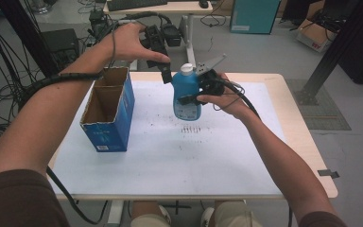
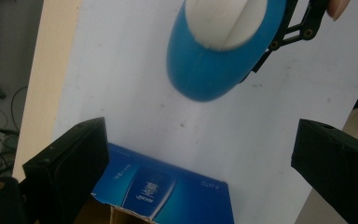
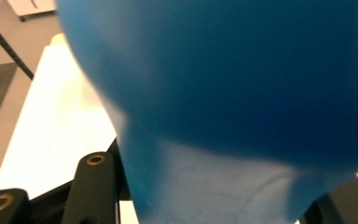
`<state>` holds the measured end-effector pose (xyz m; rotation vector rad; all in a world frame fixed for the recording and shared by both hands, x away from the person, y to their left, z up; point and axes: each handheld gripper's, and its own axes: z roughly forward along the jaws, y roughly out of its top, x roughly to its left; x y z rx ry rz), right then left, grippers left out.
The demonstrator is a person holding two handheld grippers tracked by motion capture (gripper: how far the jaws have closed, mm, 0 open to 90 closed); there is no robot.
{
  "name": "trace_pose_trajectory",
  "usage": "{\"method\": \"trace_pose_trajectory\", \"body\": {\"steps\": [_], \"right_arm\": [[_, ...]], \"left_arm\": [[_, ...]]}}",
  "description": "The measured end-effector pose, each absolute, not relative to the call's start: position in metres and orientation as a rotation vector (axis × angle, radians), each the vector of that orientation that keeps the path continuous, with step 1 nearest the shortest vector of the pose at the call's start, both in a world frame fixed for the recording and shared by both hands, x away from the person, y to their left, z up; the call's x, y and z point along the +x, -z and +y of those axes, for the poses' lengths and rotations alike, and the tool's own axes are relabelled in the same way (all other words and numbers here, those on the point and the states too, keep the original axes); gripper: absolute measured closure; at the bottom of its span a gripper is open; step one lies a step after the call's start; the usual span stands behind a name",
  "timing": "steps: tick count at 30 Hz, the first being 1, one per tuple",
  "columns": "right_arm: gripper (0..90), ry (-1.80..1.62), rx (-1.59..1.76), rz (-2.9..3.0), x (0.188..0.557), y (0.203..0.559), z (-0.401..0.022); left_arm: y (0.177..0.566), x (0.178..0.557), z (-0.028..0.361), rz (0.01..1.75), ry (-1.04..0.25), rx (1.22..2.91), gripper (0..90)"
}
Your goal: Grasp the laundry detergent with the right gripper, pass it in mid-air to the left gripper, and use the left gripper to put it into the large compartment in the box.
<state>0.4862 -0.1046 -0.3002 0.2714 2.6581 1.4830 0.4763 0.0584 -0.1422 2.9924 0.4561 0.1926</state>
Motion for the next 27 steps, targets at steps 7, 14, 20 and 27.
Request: {"method": "trace_pose_trajectory", "body": {"steps": [7, 14, 20, 27], "right_arm": [[44.5, -1.498, 0.189, 2.698, 0.483, 0.306, -0.080], [44.5, -1.517, 0.131, 2.710, 0.478, 0.305, -0.065], [44.5, -1.517, 0.114, 2.704, 0.476, 0.301, -0.062], [44.4, -1.542, 0.060, 2.696, 0.472, 0.296, -0.061]], "left_arm": [[0.145, 0.472, 0.057, 0.374, -0.162, 3.060, 4.7], [0.152, 0.467, 0.055, 0.345, -0.130, 3.080, 4.6], [0.157, 0.466, 0.051, 0.322, -0.129, 3.067, 4.5], [0.160, 0.466, 0.048, 0.286, -0.093, 3.095, 4.7]]}}
